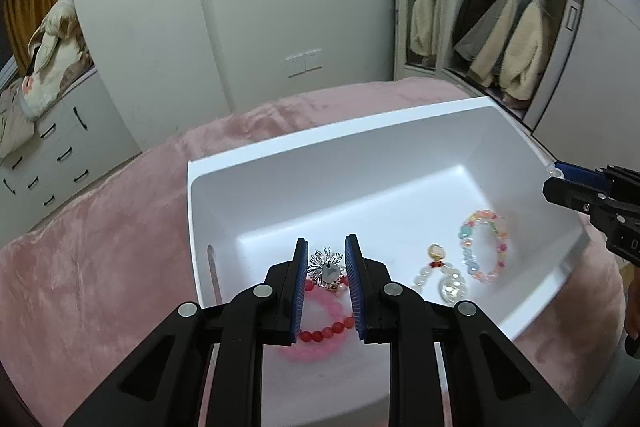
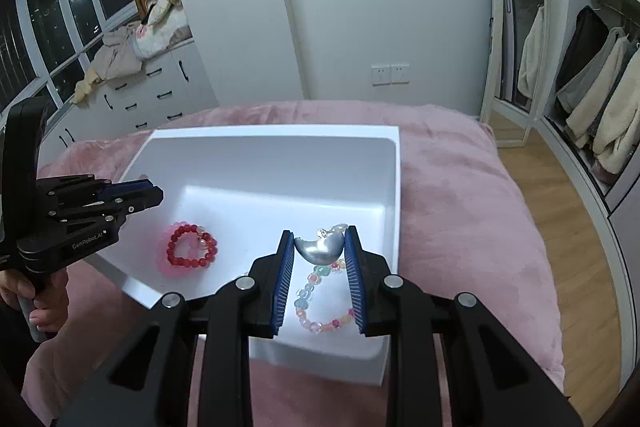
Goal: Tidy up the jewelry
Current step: 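Drop the brooch into the bin with the left tool while the right tool drops the heart charm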
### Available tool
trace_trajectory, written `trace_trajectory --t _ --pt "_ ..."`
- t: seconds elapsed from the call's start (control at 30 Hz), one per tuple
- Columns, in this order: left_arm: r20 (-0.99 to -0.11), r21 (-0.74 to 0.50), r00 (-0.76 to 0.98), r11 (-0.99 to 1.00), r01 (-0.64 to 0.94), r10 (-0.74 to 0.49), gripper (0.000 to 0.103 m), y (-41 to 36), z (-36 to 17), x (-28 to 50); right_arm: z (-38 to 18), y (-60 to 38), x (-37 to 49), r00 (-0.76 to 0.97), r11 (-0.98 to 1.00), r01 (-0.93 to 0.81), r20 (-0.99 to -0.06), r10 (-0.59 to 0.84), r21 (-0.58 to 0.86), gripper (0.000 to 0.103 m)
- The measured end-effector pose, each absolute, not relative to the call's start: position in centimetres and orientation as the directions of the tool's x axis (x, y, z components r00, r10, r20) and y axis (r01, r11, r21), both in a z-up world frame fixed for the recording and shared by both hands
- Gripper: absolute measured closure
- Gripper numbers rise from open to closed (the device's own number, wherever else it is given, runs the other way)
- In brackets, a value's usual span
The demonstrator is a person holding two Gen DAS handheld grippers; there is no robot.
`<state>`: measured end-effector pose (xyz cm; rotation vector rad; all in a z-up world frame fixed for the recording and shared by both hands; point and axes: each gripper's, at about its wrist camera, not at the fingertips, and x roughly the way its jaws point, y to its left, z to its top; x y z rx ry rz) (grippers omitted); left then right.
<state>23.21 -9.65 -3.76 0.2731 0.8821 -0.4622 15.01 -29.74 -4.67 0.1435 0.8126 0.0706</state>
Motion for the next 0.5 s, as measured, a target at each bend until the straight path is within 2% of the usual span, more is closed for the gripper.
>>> trace_trajectory --t 0.4,0.5 --pt "-0.851 0.052 0.485 0.887 0.459 -0.201 0.078 -10.3 -6.8 25.3 -7.5 -29.5 18.0 0.637 0.985 -0.042 -0.756 0.153 0.164 0.077" --pt "-0.849 0.057 0.487 0.882 0.467 -0.203 0.065 -10.8 -6.8 25.3 -7.5 -29.3 18.3 0.635 0.982 -0.065 -0.752 0.177 0.177 0.075"
